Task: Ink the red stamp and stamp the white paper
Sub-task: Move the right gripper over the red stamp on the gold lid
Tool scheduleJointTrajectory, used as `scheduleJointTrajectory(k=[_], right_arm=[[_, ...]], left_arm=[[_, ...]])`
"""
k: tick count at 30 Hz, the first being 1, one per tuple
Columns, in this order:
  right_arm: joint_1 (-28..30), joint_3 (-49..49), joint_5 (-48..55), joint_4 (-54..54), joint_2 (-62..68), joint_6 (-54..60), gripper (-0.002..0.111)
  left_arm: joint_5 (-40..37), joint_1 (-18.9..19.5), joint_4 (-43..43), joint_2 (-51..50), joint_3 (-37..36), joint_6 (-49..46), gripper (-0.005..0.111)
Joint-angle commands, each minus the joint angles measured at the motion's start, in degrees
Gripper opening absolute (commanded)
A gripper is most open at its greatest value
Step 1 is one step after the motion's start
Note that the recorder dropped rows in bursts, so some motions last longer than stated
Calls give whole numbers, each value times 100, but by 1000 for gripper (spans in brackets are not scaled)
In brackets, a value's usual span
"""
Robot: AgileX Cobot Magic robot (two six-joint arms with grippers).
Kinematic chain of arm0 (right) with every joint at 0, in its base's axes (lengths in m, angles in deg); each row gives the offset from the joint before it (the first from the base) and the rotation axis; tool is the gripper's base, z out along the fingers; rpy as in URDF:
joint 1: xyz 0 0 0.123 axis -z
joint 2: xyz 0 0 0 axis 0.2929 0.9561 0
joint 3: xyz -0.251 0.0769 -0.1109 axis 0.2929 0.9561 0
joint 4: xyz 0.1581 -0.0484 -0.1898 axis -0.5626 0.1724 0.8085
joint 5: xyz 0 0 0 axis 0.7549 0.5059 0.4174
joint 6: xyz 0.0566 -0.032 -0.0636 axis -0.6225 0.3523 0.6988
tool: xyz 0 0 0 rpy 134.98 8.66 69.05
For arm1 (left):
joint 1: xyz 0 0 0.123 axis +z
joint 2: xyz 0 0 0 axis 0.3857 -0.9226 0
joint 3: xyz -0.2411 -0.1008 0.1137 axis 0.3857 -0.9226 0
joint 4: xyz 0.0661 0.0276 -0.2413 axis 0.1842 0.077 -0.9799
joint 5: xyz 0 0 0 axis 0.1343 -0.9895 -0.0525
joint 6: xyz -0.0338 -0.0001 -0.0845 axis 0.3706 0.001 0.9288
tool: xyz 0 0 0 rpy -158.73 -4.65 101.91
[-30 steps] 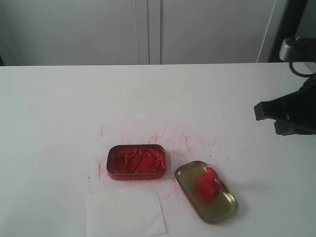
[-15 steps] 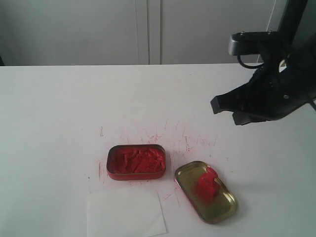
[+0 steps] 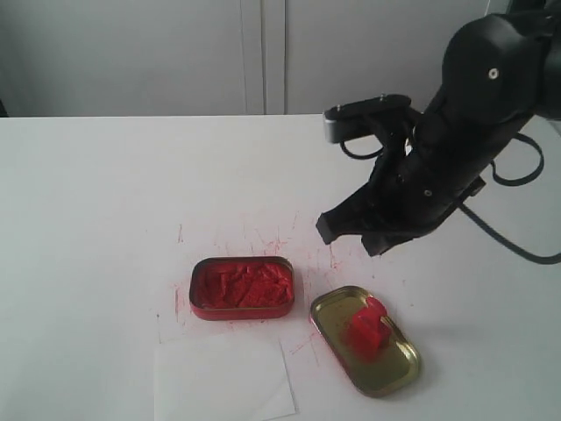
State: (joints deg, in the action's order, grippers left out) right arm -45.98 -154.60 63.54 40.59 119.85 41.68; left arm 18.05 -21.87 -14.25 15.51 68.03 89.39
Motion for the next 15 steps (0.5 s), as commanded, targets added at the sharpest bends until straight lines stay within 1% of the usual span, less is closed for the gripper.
scheduleJointTrajectory(k=[1, 6, 11, 15], right_arm=[[-210, -41, 329, 184, 209, 47, 0], [-361, -41, 436, 212, 219, 47, 0], [-366, 65, 771, 548, 219, -150, 0], [-366, 229, 781, 645, 219, -239, 0]], left_arm=[[-4, 8, -8, 22, -28, 14, 0], [-4, 8, -8, 22, -28, 14, 0], [-4, 8, -8, 22, -28, 14, 0], [-4, 8, -8, 22, -28, 14, 0]])
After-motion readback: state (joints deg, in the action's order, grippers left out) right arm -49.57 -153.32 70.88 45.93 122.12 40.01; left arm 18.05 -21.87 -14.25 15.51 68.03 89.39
